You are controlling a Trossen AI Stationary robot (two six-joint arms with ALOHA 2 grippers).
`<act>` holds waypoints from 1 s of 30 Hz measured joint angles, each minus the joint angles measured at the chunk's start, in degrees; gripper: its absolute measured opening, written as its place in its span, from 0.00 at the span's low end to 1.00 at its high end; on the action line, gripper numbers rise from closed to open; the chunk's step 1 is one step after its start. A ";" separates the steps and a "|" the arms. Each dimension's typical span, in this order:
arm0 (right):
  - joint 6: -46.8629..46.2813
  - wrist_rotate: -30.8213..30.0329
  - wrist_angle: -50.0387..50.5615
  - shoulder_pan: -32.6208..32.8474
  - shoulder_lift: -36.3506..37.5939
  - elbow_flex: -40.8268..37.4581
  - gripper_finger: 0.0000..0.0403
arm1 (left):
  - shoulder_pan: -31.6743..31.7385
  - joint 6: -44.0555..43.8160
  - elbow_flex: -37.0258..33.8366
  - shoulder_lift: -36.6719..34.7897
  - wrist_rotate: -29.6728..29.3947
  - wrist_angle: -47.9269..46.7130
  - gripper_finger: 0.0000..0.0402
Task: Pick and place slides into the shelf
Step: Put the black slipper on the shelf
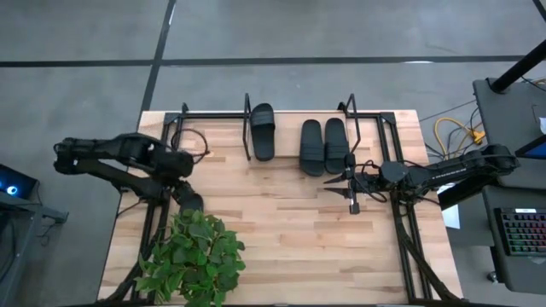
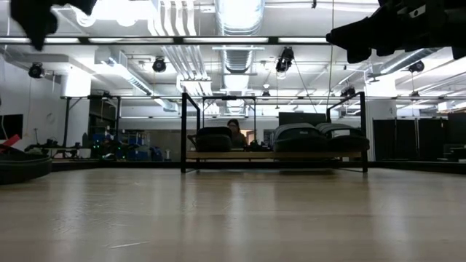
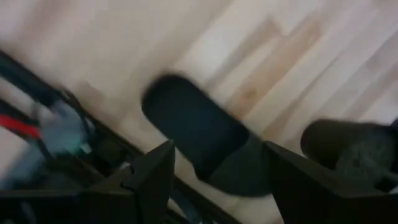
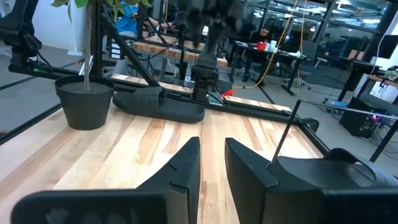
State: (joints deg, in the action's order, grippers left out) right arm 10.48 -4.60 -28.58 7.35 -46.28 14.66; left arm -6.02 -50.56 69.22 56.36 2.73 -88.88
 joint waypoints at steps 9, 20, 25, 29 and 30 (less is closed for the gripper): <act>0.00 0.00 -0.02 0.00 0.01 0.00 0.16 | -0.96 -1.50 -19.29 -4.92 9.54 10.39 0.56; 0.00 -0.02 0.11 0.00 0.00 0.00 0.16 | -1.25 -0.78 -30.96 -3.85 22.46 24.53 0.56; 0.00 -0.02 0.40 0.00 0.00 0.00 0.16 | -1.29 2.31 -33.55 -2.49 24.26 27.07 0.56; 0.00 -0.02 0.59 0.00 0.02 0.00 0.16 | -1.29 3.90 -34.09 -1.62 24.27 27.77 0.56; 0.00 -0.02 0.59 0.00 0.00 0.00 0.16 | -1.29 4.44 -34.24 -1.60 24.27 28.52 0.56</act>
State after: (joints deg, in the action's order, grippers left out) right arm 10.48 -4.62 -27.99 7.35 -46.28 14.66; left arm -7.31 -46.12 34.99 54.76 27.00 -60.36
